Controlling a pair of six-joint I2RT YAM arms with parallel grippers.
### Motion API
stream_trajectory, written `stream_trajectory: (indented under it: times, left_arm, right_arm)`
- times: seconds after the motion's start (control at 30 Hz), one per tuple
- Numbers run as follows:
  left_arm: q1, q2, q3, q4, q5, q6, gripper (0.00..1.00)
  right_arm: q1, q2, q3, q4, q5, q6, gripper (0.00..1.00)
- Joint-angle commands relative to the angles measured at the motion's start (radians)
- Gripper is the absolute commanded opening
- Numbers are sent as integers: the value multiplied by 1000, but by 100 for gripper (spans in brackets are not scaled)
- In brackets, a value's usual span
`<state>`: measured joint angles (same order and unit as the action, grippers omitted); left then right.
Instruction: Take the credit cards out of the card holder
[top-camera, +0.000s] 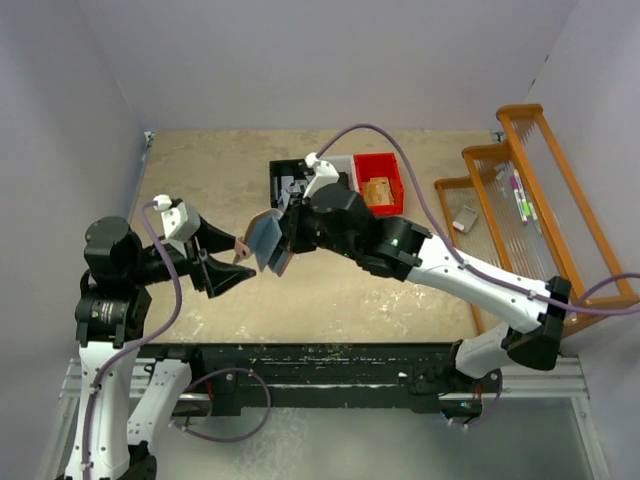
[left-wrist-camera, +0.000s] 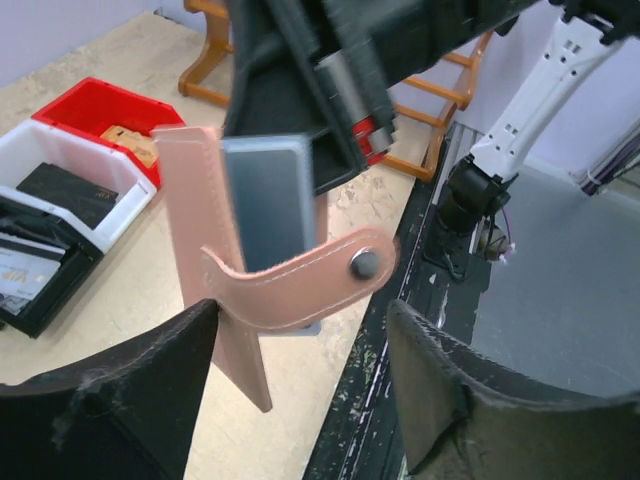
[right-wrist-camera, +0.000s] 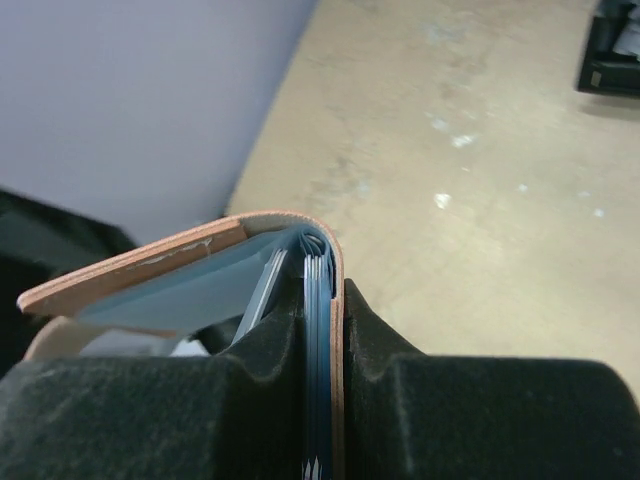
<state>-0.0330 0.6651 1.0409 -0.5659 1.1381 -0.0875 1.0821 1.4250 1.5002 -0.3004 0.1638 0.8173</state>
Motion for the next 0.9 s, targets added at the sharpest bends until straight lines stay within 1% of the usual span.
stream_trajectory:
  times: [0.0, 0.13, 0.23, 0.37, 0.47, 0.57, 0.7, 0.73, 0.87]
  left_arm:
    - [-1, -26, -24, 17, 85, 122, 73]
    - [-2, -22, -53, 17, 57, 156, 74]
    - [-2, -13, -74, 39, 32, 153, 74]
    - [-2, -7, -90, 15, -81, 208, 72]
    - [-2, -18, -109, 52, -128, 173, 71]
    - [-2, -18, -130, 99, -110, 98, 71]
    - [-2, -22, -136, 186, 18, -23, 71]
    - [-2, -23, -134, 189, 29, -33, 71]
    - [-2, -16, -110, 136, 38, 17, 71]
  right_arm:
    - [64, 65, 156, -214, 247, -31, 0]
    - [108, 124, 247, -272, 316, -35, 0]
    - [119, 147, 282, -282, 328, -35, 0]
    - [128, 149, 300, -281, 332, -44, 0]
    - [133, 147, 302, -276, 322, -50, 0]
    - [134, 143, 302, -280, 321, -52, 0]
    - [136, 144, 305, -286, 330, -50, 0]
    - [136, 146, 305, -285, 328, -50, 0]
    - [140, 154, 318, -287, 334, -52, 0]
